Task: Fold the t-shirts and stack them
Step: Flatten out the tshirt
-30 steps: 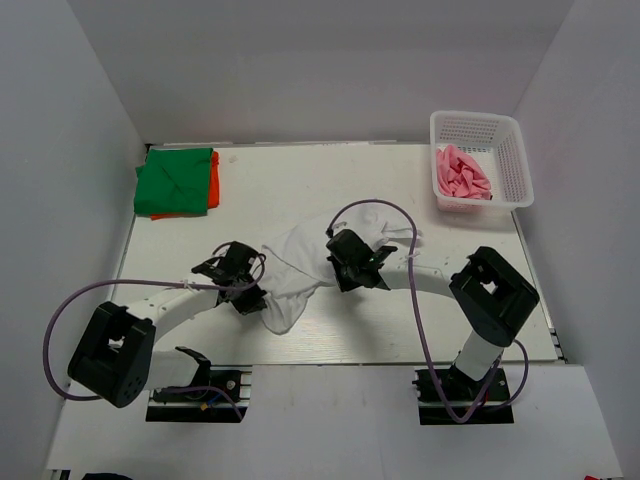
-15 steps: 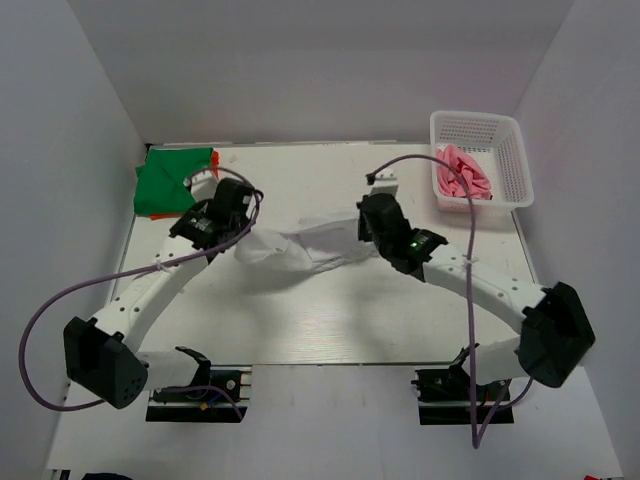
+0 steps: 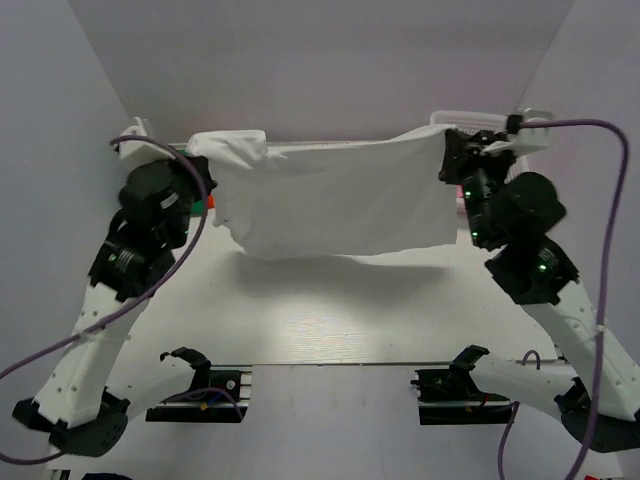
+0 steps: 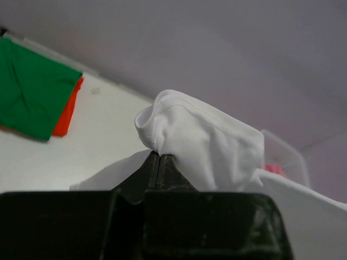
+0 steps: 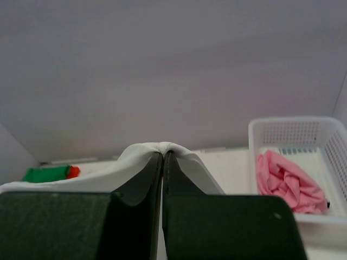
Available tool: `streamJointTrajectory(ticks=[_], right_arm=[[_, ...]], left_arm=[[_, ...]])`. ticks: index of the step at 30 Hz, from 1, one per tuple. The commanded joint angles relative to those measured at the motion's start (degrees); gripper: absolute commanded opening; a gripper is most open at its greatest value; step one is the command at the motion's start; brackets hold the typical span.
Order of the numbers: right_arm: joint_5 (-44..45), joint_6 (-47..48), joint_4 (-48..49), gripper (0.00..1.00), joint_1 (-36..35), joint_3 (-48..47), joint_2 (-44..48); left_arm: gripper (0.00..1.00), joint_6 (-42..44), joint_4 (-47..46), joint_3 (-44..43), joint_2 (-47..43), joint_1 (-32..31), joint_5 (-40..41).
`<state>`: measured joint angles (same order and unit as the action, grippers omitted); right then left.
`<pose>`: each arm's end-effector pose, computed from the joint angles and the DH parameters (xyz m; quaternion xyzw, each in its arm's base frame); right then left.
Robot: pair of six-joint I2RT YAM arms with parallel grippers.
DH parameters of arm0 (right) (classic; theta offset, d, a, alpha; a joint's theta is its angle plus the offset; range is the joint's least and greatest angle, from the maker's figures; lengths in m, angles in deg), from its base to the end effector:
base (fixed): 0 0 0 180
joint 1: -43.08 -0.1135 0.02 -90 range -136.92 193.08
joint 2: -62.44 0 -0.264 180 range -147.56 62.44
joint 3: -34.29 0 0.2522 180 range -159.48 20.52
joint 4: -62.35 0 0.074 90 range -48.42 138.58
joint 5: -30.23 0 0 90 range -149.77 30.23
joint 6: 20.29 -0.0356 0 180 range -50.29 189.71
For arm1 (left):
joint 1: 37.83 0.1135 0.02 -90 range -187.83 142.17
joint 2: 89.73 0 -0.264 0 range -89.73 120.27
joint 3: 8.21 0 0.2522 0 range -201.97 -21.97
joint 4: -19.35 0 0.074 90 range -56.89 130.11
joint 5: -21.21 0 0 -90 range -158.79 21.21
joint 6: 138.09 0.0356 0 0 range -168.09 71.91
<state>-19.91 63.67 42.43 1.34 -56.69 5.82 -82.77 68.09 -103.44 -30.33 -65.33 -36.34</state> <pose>0.1503 0.1035 0.5016 0.0799 0.6308 0.1100 0.7639 0.1787 -0.0715 0.4651 -0.2208 0.7386 -0.1218 0.6252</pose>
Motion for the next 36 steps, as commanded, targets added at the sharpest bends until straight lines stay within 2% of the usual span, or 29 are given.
streamJointTrajectory(ticks=[1, 6, 8, 12, 16, 19, 21, 22, 25, 26, 28, 30, 32, 34, 36], right_arm=[[-3.28, 4.19, -0.96, 0.00, 0.07, -6.01, 2.91], [-10.58, 5.43, -6.93, 0.00, -0.01, -15.06, 5.90], [-15.04, 5.25, -8.78, 0.00, -0.10, -17.69, 6.26], [-20.42, 4.20, -13.09, 0.00, -0.01, -23.24, 7.66], [-24.48, 4.73, -11.87, 0.00, 0.16, -22.20, 9.60], [-20.97, 4.29, -10.55, 0.00, -0.01, -18.35, 9.69], [-17.38, 5.33, -5.37, 0.00, -0.01, -13.88, 10.21], [-15.36, 5.78, -2.92, 0.00, -0.01, -10.80, 10.30], [-3.43, 7.43, 3.06, 0.00, -0.01, -3.24, 8.38], [0.01, 8.58, 5.25, 0.00, 0.07, -1.56, 7.32], [4.41, 9.12, 10.79, 0.00, 0.25, 5.63, 5.48], [4.88, 7.38, 13.35, 0.00, 0.78, 9.42, 1.37], [7.78, 3.09, 13.53, 0.00, 2.79, 12.78, -1.20], [8.22, 0.61, 13.80, 0.00, 5.24, 16.72, -7.08], [5.86, -4.39, 13.54, 0.00, 8.42, 18.40, -14.79]], left_arm=[[0.00, 6.63, -7.03, -2.46, -6.91, 0.09, -4.05], [0.00, 9.19, -9.58, -6.06, -13.33, 0.88, -12.20], [0.00, 10.76, -11.33, -7.64, -14.57, 0.88, -16.86], [0.00, 13.05, -12.04, -12.30, -15.10, 0.88, -20.93], [0.00, 14.29, -12.04, -15.99, -14.58, 0.88, -24.18], [0.00, 14.81, -13.44, -16.00, -12.56, 0.88, -24.80], [0.00, 15.42, -13.45, -16.00, -10.37, 0.88, -24.80], [0.00, 15.43, -13.45, -16.00, -7.48, 0.88, -21.93], [0.00, 17.26, -12.84, -16.00, -1.32, 0.88, -18.49], [0.00, 17.80, -12.14, -16.00, 3.31, 0.88, -17.78], [0.00, 18.32, -12.13, -13.64, 7.56, 0.88, -16.55], [0.00, 18.33, -14.32, -11.27, 12.73, 0.88, -14.97], [0.00, 16.14, -14.86, -7.22, 16.17, 1.40, -8.39], [0.00, 14.12, -16.09, -3.79, 21.95, 1.40, -3.56], [0.00, 12.89, -17.05, -3.08, 26.97, 2.89, -2.65]])
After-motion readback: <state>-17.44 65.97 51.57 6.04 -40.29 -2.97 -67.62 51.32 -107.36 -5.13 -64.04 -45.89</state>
